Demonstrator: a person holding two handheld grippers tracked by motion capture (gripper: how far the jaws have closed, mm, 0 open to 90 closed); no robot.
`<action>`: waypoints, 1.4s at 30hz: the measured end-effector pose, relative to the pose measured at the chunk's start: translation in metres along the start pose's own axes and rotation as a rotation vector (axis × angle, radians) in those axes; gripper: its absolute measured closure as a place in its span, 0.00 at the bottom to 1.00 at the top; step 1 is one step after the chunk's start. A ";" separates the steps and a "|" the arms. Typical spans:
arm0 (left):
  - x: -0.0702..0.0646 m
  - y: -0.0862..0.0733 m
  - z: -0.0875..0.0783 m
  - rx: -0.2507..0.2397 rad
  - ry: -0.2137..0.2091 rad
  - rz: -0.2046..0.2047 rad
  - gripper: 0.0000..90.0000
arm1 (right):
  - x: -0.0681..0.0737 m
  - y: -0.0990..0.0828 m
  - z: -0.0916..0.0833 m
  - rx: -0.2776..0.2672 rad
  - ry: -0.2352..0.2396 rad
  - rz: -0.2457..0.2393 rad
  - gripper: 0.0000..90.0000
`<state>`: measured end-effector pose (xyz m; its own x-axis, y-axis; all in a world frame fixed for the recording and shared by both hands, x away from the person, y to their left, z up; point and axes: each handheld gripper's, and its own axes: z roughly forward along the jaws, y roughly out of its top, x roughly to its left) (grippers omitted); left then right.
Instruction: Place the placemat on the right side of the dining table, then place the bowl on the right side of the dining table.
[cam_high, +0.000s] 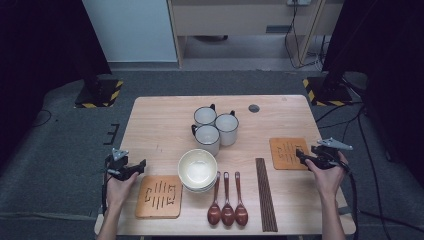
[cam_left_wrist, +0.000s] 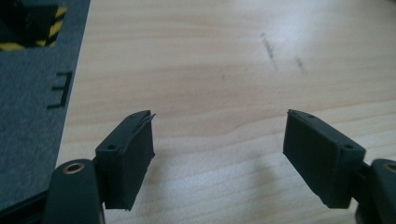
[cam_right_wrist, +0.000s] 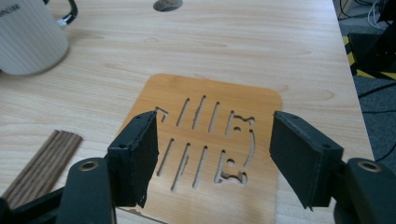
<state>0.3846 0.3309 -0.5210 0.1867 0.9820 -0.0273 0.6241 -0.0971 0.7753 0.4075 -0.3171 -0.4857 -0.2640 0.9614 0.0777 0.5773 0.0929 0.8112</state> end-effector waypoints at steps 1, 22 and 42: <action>-0.001 0.001 -0.002 -0.005 0.003 0.007 0.28 | 0.001 0.001 -0.001 -0.005 0.000 -0.003 0.36; -0.029 0.021 -0.027 -0.111 -0.108 0.016 0.32 | 0.019 0.018 -0.015 -0.068 0.051 -0.030 0.38; -0.055 0.040 -0.049 -0.217 -0.200 0.046 0.34 | 0.044 0.036 -0.028 -0.112 0.109 -0.084 0.39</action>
<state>0.3622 0.2804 -0.4578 0.3703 0.9239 -0.0964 0.4389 -0.0825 0.8947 0.3954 -0.2790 -0.4367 -0.3933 0.9172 0.0638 0.4616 0.1370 0.8764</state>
